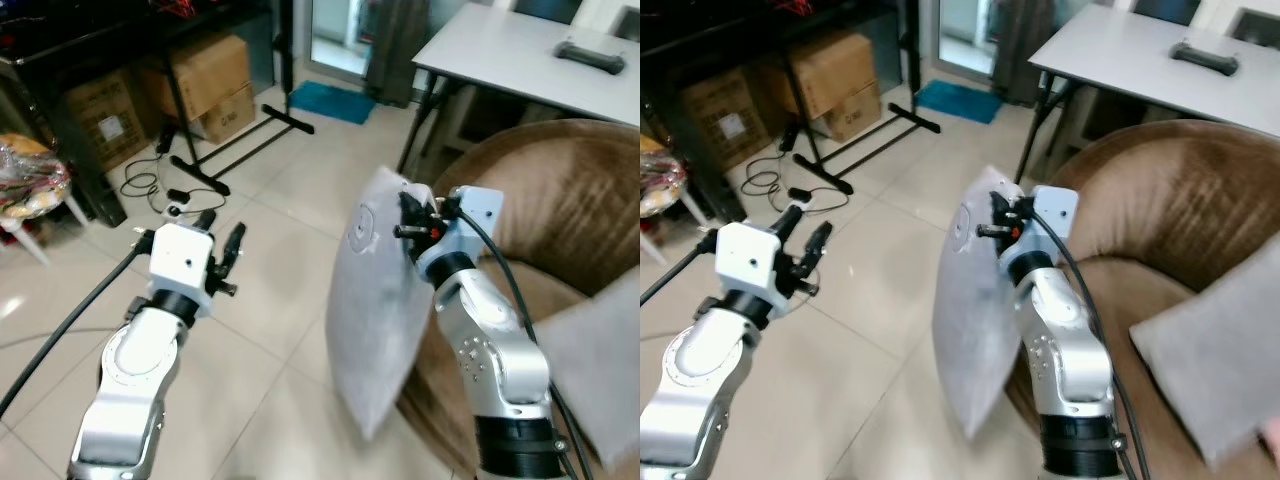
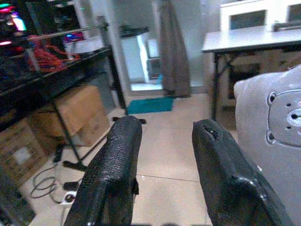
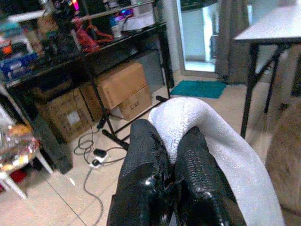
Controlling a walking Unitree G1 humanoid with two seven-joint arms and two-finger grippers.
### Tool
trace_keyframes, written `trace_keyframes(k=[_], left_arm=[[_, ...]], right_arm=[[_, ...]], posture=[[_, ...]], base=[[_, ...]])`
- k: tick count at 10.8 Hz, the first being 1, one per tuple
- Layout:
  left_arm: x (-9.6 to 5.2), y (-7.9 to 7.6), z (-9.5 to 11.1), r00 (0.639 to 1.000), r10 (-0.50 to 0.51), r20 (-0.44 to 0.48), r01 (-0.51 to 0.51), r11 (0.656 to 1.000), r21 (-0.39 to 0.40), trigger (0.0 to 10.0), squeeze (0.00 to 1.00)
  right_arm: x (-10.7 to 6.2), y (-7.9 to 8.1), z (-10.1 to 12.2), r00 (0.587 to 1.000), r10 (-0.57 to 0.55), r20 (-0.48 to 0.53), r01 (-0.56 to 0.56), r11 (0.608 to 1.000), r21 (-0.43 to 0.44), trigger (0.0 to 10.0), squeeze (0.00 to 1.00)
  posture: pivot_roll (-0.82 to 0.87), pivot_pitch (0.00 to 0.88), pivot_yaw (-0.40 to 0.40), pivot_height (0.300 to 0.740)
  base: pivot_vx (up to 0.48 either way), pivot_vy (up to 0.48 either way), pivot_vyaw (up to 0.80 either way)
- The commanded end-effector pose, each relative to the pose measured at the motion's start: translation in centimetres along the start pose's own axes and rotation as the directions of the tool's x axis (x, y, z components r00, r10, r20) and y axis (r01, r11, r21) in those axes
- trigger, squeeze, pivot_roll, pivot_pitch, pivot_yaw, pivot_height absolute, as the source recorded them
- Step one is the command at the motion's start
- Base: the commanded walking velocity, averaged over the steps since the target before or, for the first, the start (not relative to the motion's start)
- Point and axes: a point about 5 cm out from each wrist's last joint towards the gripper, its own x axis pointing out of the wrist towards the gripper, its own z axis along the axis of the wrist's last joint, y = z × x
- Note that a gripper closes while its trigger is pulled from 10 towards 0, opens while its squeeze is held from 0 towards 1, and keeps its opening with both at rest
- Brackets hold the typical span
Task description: Move the pillow to the sofa from floor
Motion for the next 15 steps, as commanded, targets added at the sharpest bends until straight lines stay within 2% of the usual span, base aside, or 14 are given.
trace_keyframes(k=[1,15], left_arm=[[-0.11,0.23,-0.19,1.0,0.001,-0.006,-0.001,1.0,0.007,10.0,0.0],[-0.19,0.05,-0.25,1.0,-0.017,-0.009,0.017,1.0,0.016,10.0,0.0]], right_arm=[[0.32,0.93,1.39,0.996,0.048,0.069,-0.048,0.999,-0.008,10.0,0.0],[0.55,1.27,1.34,0.996,0.062,0.07,-0.062,0.998,0.005,10.0,0.0]], posture=[[0.1,0.0,-0.046,0.74],[0.11,0.0,-0.049,0.74]], base=[[0.371,0.0,0.0],[0.37,0.0,0.0]])
